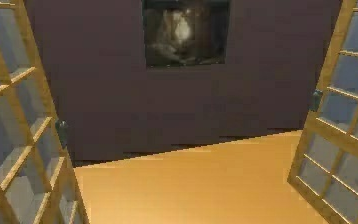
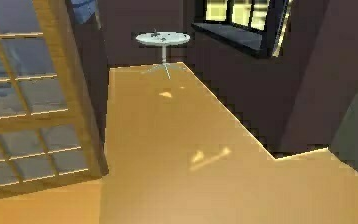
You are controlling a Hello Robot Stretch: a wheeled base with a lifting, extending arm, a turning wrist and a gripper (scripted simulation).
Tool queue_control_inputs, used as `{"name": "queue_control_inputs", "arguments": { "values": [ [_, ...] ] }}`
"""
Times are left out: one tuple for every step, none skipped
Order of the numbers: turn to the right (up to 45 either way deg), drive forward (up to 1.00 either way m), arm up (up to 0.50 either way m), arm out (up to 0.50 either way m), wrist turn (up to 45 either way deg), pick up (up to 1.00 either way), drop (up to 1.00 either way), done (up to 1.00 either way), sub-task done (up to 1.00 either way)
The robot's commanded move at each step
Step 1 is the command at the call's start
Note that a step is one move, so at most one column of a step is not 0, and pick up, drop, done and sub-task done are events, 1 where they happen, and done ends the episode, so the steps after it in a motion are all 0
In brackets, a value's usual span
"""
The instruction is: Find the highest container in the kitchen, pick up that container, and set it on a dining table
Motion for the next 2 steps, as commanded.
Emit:
{"name": "queue_control_inputs", "arguments": {
  "values": [
    [45.0,0.0,0.0,0.0,0.0,0.0,0.0,0.0,0.0],
    [33.0,0.0,0.0,0.0,0.0,0.0,0.0,0.0,0.0]
  ]
}}
